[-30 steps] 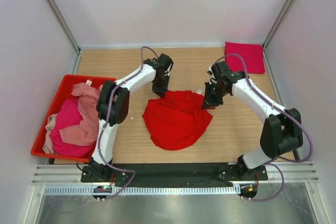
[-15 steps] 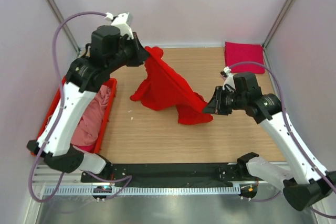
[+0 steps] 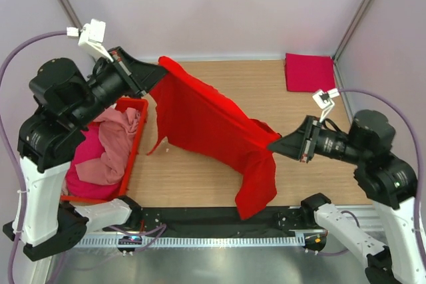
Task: Fold and stack the t-shirts
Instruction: Flatten the tshirt out
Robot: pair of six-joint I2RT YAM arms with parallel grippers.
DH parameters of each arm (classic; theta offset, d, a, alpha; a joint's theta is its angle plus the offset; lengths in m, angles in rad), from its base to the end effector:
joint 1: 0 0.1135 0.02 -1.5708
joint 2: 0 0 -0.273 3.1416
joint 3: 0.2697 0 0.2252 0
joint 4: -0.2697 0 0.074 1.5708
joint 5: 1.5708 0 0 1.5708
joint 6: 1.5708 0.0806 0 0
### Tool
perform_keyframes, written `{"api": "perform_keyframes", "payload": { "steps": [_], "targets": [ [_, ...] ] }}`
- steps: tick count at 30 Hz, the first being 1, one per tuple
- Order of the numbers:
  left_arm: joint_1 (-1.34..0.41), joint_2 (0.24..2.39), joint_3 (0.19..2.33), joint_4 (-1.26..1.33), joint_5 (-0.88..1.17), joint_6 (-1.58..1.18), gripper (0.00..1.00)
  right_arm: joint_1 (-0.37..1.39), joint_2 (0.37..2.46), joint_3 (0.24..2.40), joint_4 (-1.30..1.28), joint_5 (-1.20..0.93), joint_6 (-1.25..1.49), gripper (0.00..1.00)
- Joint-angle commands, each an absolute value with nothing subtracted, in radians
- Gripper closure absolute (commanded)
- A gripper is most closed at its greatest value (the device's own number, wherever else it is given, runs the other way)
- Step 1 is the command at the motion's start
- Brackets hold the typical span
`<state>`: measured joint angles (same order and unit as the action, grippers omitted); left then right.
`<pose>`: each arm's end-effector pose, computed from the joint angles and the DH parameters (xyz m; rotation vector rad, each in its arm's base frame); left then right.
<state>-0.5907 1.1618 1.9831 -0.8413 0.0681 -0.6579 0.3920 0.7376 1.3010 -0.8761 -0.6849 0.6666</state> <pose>0.1379 -0.0991 0.5607 -0.0004 1.6879 -1.0132 0.0722 0.0850 0.4218 -0.2379 2.0329 1.3376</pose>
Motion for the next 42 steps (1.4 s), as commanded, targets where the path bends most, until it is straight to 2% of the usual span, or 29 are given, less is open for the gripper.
{"api": "perform_keyframes", "payload": {
  "steps": [1, 5, 9, 12, 13, 14, 16, 17, 20, 22, 23, 24, 26, 27, 28, 29, 30, 31, 35, 40, 41, 42],
  "targets": [
    [-0.591, 1.169, 1.98, -0.75, 0.106, -0.712, 1.0, 0.399, 0.675, 1.35, -0.907, -0.704, 0.751, 0.99],
    [-0.591, 1.238, 2.006, -0.726, 0.092, -0.671, 1.0, 0.397, 0.669, 1.371, -0.992, -0.554, 0.729, 0.99],
    [-0.591, 1.406, 2.086, -0.69, 0.081, -0.617, 1.0, 0.4, 0.728, 1.347, -1.046, -0.422, 0.69, 0.99],
    [-0.586, 1.609, 2.241, -0.707, 0.071, -0.553, 1.0, 0.399, 0.811, 1.332, -1.08, -0.264, 0.657, 0.99],
    [-0.581, 1.738, 2.299, -0.727, 0.071, -0.537, 1.0, 0.397, 0.839, 1.322, -1.086, -0.215, 0.65, 0.99],
    [-0.571, 1.8, 2.418, -0.745, 0.072, -0.528, 1.0, 0.397, 0.891, 1.321, -1.098, -0.122, 0.644, 0.99],
    [-0.517, 1.993, 2.521, -0.756, 0.115, -0.538, 1.0, 0.397, 0.945, 1.313, -1.092, -0.02, 0.629, 0.99],
    [-0.497, 2.046, 2.604, -0.738, 0.132, -0.555, 1.0, 0.396, 1.001, 1.313, -1.094, 0.095, 0.624, 0.99],
    [-0.427, 2.215, 2.629, -0.661, 0.179, -0.623, 1.0, 0.377, 1.083, 1.319, -1.077, 0.234, 0.618, 0.99],
    [-0.382, 2.267, 2.625, -0.603, 0.202, -0.675, 0.97, 0.344, 1.17, 1.348, -1.069, 0.281, 0.598, 0.99],
    [-0.365, 2.307, 2.626, -0.592, 0.224, -0.701, 0.91, 0.3, 1.198, 1.361, -1.069, 0.282, 0.594, 0.99],
    [-0.353, 2.315, 2.614, -0.58, 0.257, -0.724, 0.77, 0.282, 1.242, 1.376, -1.068, 0.282, 0.583, 0.99],
    [-0.341, 2.295, 2.59, -0.597, 0.258, -0.717, 0.59, 0.241, 1.276, 1.384, -1.06, 0.285, 0.531, 0.94],
    [-0.341, 2.269, 2.536, -0.624, 0.252, -0.697, 0.45, 0.233, 1.305, 1.382, -1.058, 0.302, 0.511, 0.79],
    [-0.342, 2.203, 2.437, -0.638, 0.226, -0.658, 0.33, 0.223, 1.318, 1.378, -1.06, 0.311, 0.468, 0.72],
    [-0.342, 2.203, 2.436, -0.649, 0.215, -0.643, 0.33, 0.222, 1.331, 1.378, -1.057, 0.317, 0.444, 0.63],
    [-0.341, 2.118, 2.387, -0.656, 0.204, -0.626, 0.27, 0.219, 1.344, 1.373, -1.058, 0.318, 0.421, 0.52],
    [-0.342, 2.079, 2.279, -0.688, 0.18, -0.606, 0.26, 0.219, 1.373, 1.377, -1.081, 0.316, 0.394, 0.42],
    [-0.344, 1.857, 1.998, -0.775, 0.153, -0.552, 0.27, 0.265, 1.375, 1.371, -1.117, 0.244, 0.347, 0.3],
    [-0.411, 1.453, 1.547, -0.759, 0.182, -0.655, 0.29, 0.488, 1.269, 1.246, -1.07, 0.085, 0.428, 0.28],
    [-0.429, 1.386, 1.416, -0.743, 0.19, -0.685, 0.3, 0.515, 1.215, 1.2, -1.031, -0.086, 0.454, 0.28],
    [-0.454, 1.332, 1.346, -0.741, 0.192, -0.745, 0.31, 0.537, 1.195, 1.098, -0.99, -0.15, 0.535, 0.29]
  ]
}}
